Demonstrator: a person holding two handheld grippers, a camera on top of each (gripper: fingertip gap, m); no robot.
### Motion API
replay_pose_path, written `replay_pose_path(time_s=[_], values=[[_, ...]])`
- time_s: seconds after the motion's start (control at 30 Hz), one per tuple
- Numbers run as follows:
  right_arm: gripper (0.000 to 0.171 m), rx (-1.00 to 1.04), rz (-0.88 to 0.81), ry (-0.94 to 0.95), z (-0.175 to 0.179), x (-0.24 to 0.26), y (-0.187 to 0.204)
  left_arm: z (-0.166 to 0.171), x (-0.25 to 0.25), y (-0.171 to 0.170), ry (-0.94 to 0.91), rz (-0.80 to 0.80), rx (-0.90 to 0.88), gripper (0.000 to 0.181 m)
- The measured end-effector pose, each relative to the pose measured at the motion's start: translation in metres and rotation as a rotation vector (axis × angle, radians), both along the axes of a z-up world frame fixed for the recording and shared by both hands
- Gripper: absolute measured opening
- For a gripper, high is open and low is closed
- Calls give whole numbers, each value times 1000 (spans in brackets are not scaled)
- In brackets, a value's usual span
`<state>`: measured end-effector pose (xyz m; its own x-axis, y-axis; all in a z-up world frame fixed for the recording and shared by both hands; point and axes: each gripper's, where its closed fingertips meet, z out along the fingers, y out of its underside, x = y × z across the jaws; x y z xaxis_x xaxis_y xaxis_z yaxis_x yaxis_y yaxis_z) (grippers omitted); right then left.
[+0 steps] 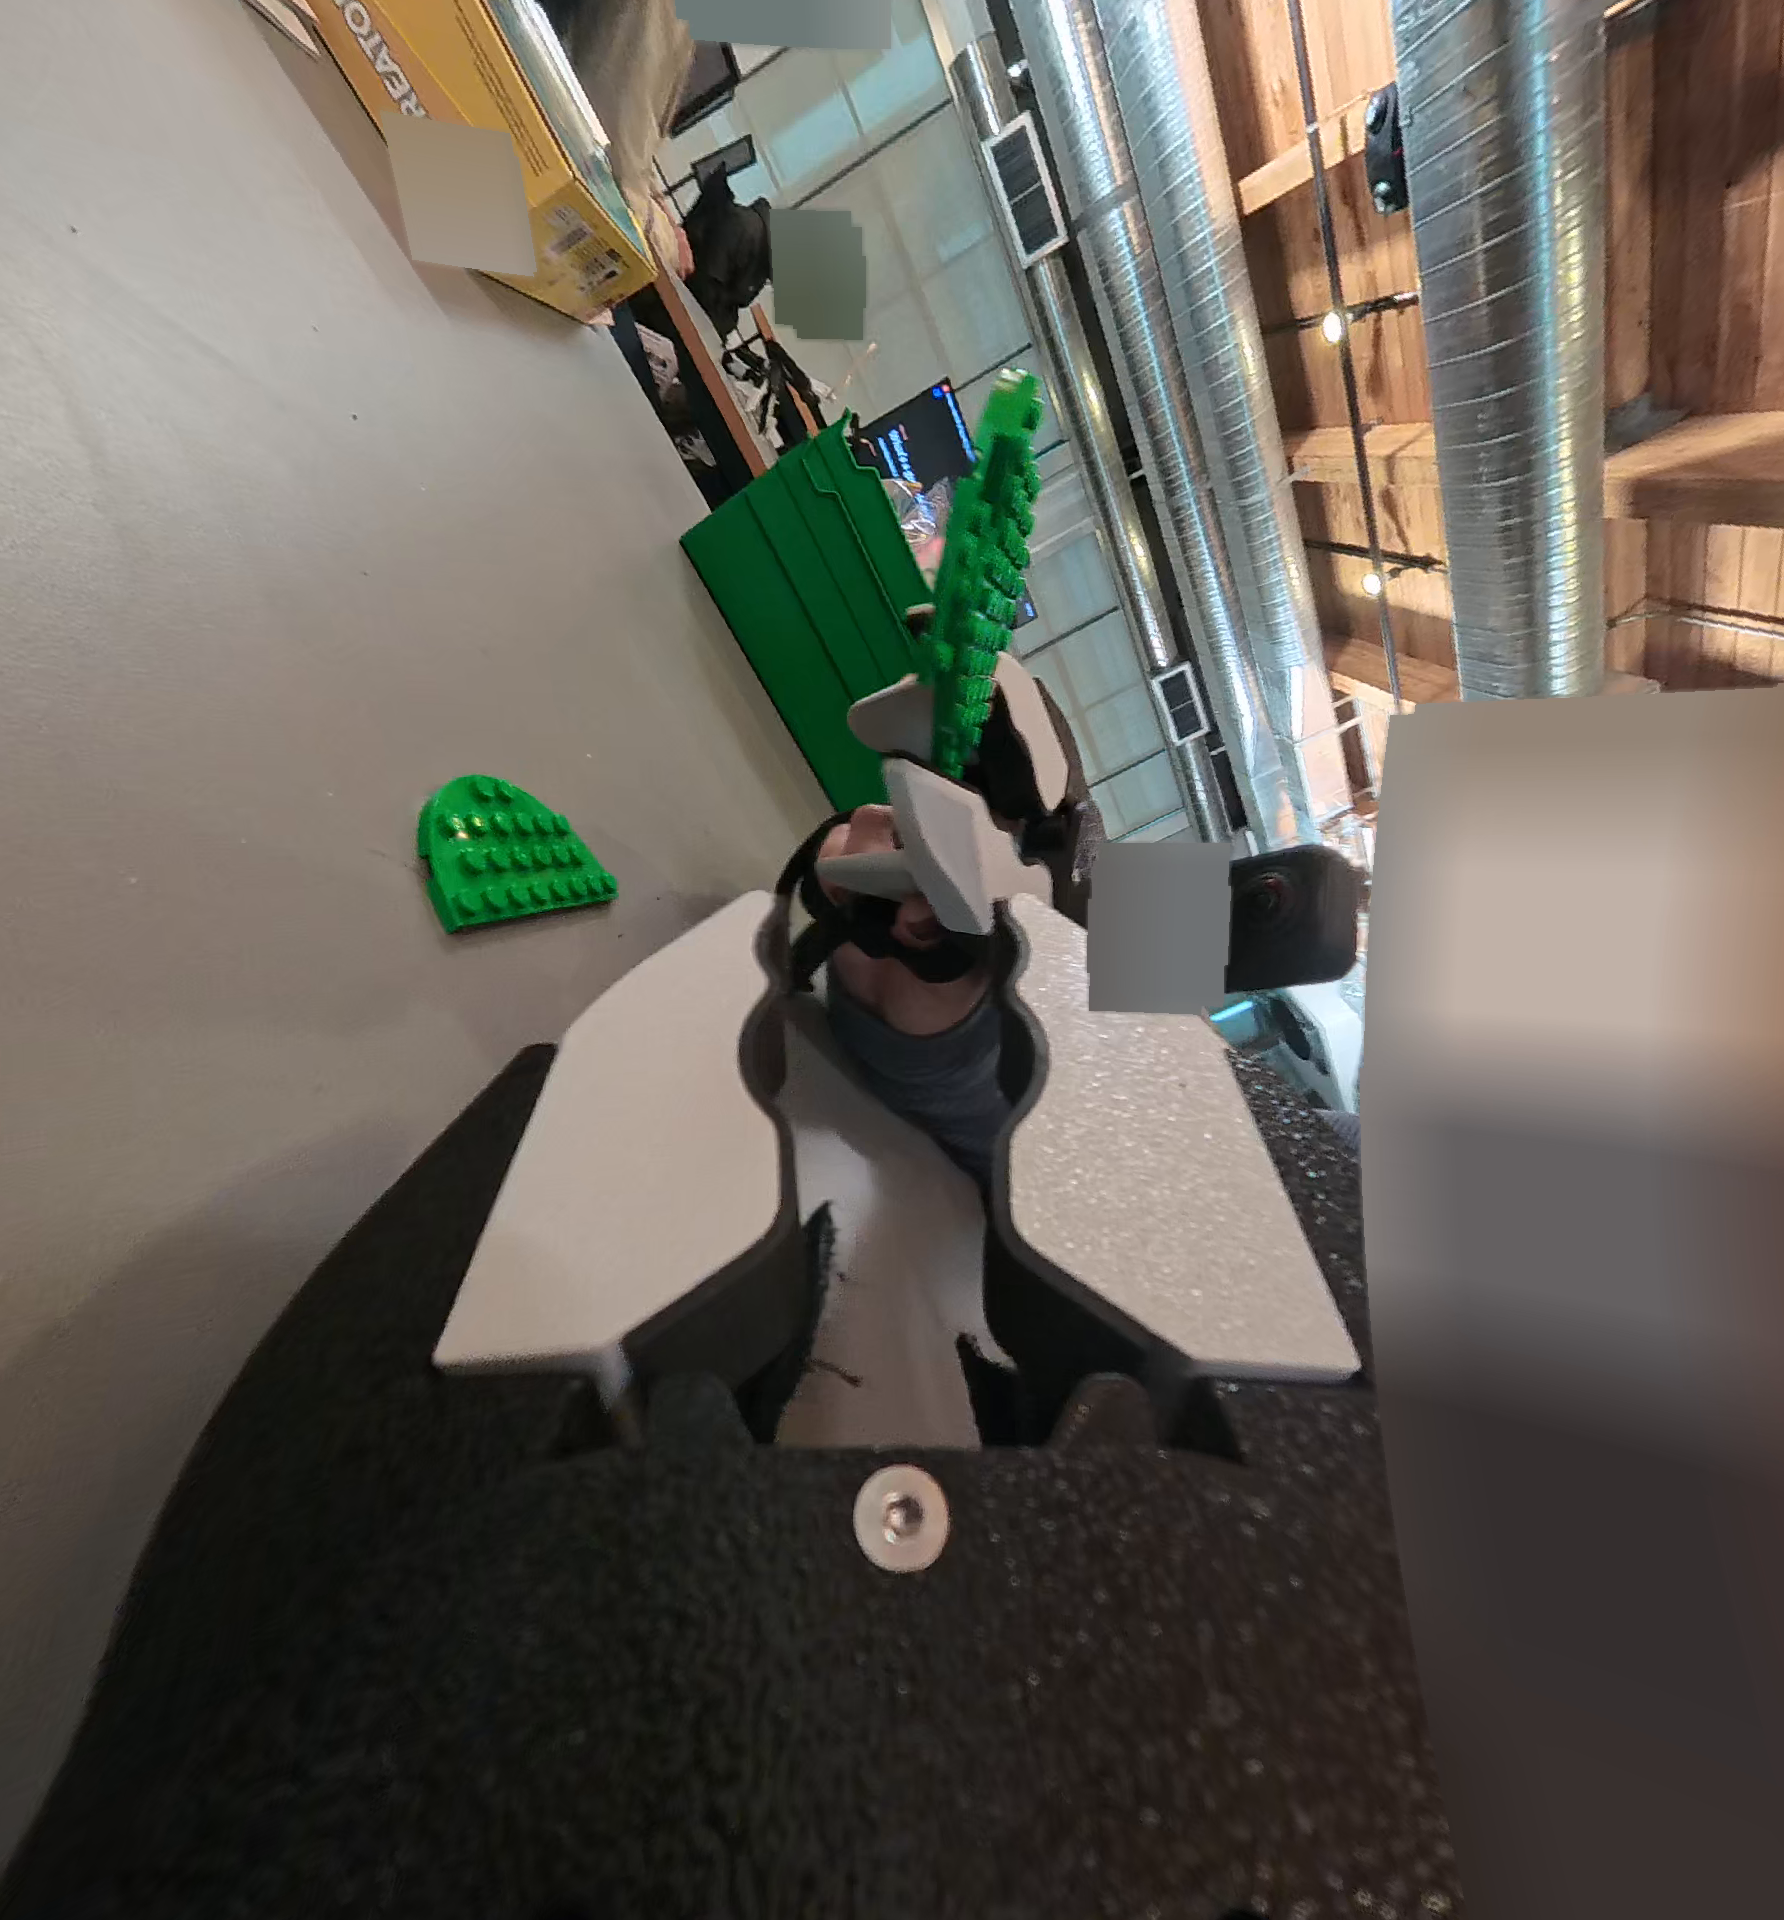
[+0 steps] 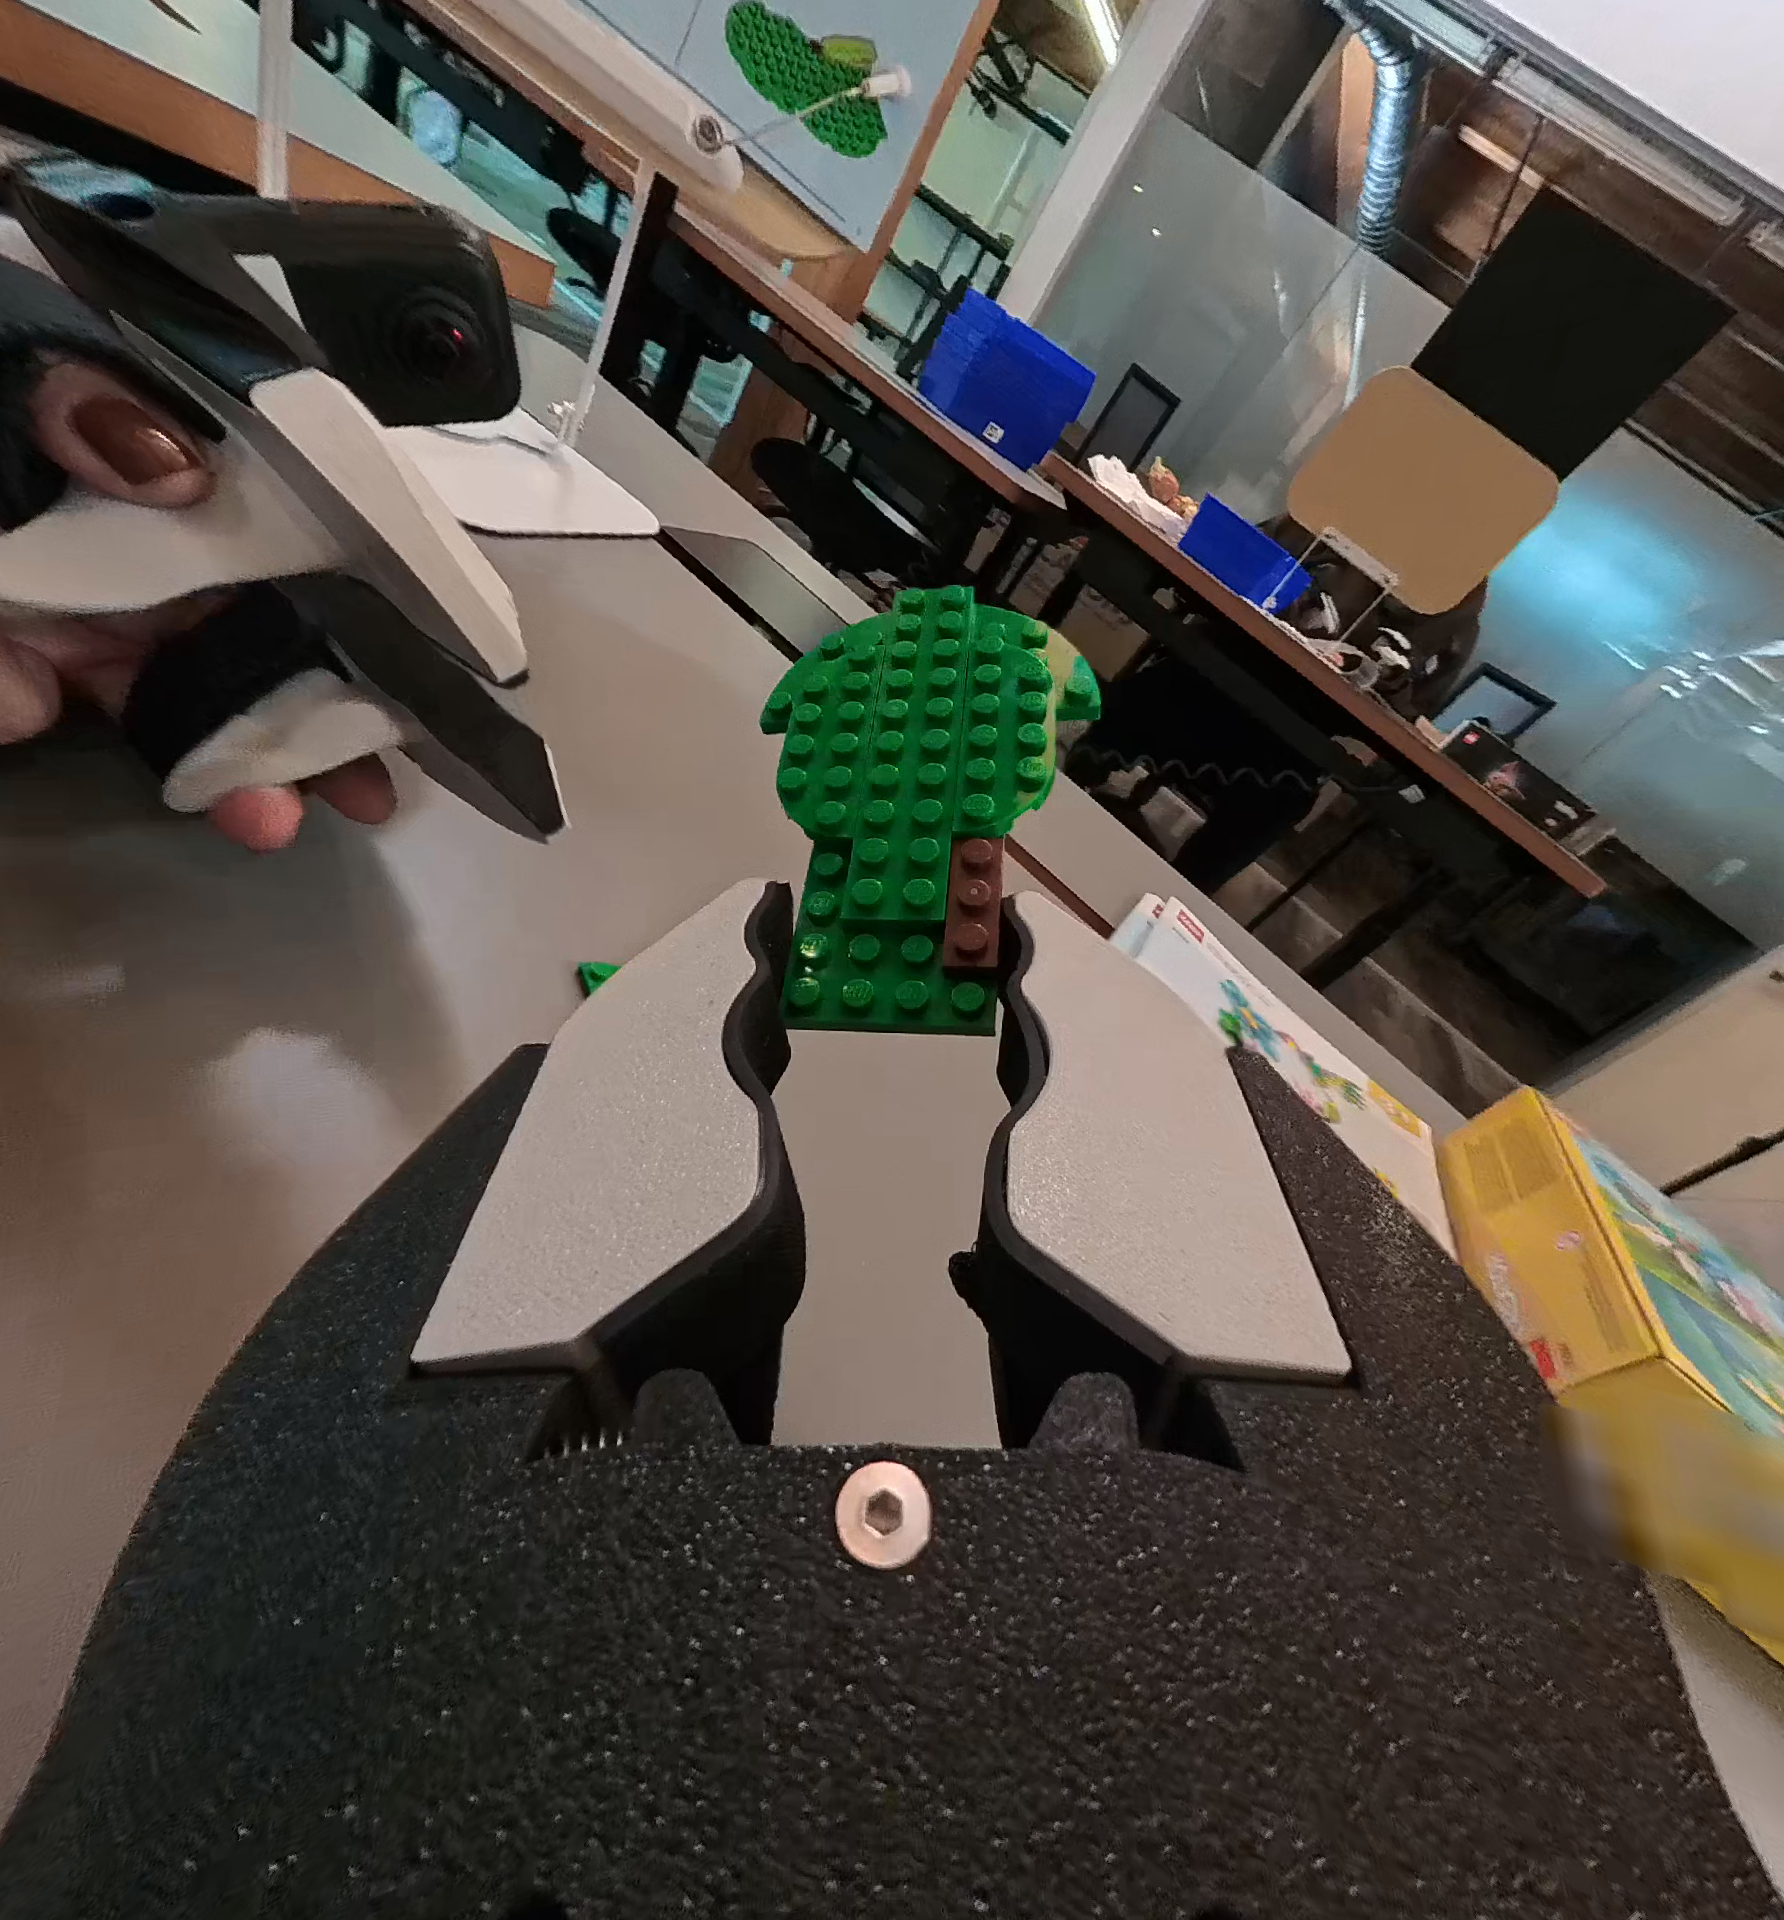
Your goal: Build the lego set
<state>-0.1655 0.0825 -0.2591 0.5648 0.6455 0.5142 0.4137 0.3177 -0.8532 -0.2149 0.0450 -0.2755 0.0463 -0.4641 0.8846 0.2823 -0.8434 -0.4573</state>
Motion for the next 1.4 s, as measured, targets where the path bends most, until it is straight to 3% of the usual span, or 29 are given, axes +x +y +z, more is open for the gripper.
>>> replay_pose_path(time_s=[0.23,0.4,0.77,1.03,1.4], values=[[37,-61,203,-41,-3,-14,-22,1,1,4,97,82,101,68],[37,-96,380,-143,-16,-27,-47,5,3,4,133,104,161,74],[37,-123,525,-250,-28,-31,-71,2,22,-16,189,-34,228,43],[37,-140,584,-303,-34,-28,-78,2,26,-26,208,-97,259,32],[37,-146,630,-308,-33,-24,-81,-2,14,-16,233,-51,222,71]])
